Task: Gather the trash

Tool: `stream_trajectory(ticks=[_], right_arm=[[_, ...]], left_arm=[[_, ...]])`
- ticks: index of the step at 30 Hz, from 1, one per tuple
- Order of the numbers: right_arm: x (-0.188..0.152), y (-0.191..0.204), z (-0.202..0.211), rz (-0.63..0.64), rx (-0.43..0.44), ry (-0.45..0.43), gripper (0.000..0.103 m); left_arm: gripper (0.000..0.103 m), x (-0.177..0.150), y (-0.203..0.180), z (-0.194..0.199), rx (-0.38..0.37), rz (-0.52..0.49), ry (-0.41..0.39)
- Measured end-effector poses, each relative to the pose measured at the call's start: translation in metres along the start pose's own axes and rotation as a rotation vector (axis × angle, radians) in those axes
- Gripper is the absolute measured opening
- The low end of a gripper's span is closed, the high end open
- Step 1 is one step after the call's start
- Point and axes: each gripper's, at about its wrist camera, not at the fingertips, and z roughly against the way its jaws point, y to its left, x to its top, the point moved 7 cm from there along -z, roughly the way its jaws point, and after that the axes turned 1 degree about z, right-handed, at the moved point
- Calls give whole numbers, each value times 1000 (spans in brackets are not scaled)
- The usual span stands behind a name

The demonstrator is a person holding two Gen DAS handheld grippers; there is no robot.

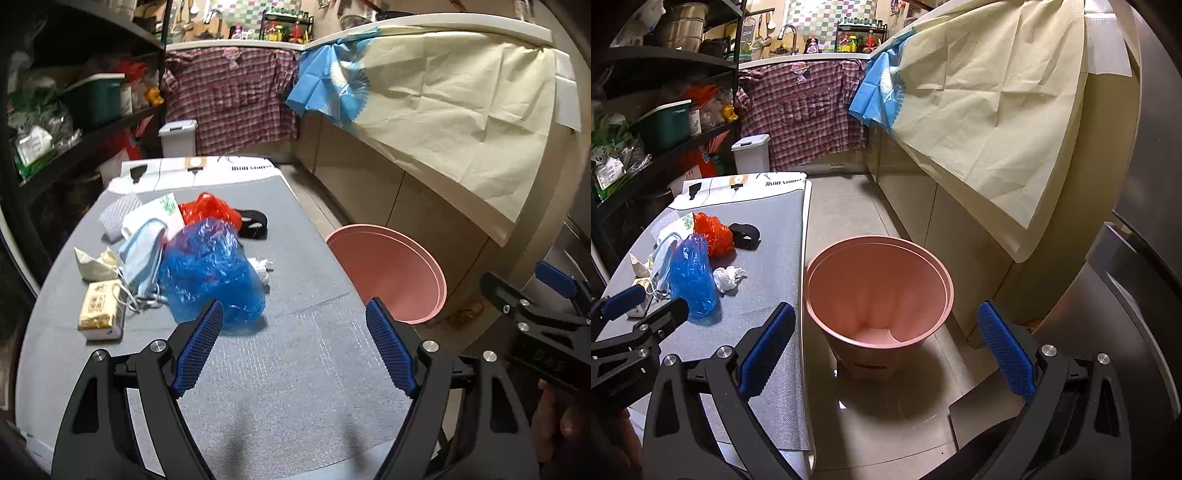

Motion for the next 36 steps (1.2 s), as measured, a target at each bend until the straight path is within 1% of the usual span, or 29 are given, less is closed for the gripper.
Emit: stream_trajectory(ticks=[36], right_arm=[[1,1,-2,9,1,4,97]], left_arm=[[77,2,-2,-2,-13,10,5]])
